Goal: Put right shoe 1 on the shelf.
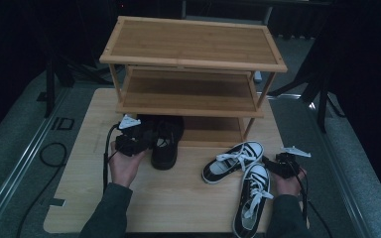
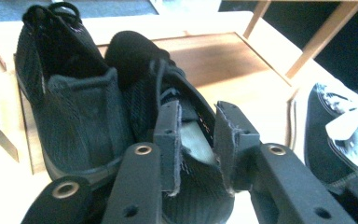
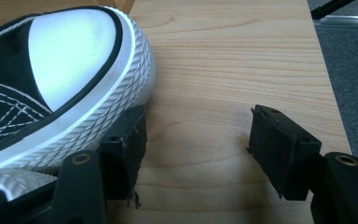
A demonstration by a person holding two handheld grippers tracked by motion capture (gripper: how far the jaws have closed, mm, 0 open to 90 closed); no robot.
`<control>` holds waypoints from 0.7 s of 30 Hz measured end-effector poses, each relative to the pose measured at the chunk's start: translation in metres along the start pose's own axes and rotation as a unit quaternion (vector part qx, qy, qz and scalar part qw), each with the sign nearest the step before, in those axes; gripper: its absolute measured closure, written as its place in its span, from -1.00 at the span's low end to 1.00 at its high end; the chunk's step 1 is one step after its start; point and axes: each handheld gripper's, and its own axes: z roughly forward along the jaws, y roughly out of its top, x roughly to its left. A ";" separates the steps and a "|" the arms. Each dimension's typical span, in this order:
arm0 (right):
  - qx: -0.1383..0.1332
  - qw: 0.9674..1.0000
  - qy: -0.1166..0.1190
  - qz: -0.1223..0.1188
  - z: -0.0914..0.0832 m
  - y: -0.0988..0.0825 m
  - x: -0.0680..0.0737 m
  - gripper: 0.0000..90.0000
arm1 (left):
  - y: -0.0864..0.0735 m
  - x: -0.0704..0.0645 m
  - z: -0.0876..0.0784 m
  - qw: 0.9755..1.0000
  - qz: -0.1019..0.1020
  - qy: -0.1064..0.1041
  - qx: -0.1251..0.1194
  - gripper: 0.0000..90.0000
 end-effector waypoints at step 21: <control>0.000 1.000 -0.001 -0.001 0.000 0.000 0.000 -0.19 | -0.047 -0.025 0.000 0.996 0.054 -0.016 0.066 0.99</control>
